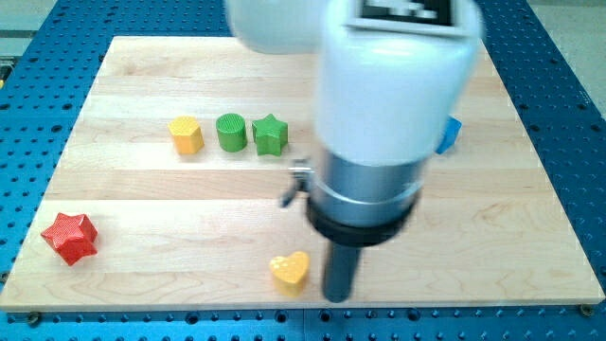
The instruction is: Push the heart below the hexagon
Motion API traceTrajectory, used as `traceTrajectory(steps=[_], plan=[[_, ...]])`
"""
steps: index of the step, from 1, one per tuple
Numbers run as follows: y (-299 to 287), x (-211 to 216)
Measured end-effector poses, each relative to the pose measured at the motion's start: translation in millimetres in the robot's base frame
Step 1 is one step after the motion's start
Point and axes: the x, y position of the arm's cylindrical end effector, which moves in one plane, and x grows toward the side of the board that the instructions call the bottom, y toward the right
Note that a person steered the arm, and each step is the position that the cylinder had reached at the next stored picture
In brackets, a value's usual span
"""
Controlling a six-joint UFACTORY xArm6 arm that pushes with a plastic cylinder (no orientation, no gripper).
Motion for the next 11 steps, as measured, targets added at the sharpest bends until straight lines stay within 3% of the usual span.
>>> traceTrajectory(steps=[2, 3, 5, 6, 7, 8, 11], plan=[[-94, -25], [-103, -57], [-96, -5], [-126, -15], [-148, -58], [-142, -72], [-122, -55]])
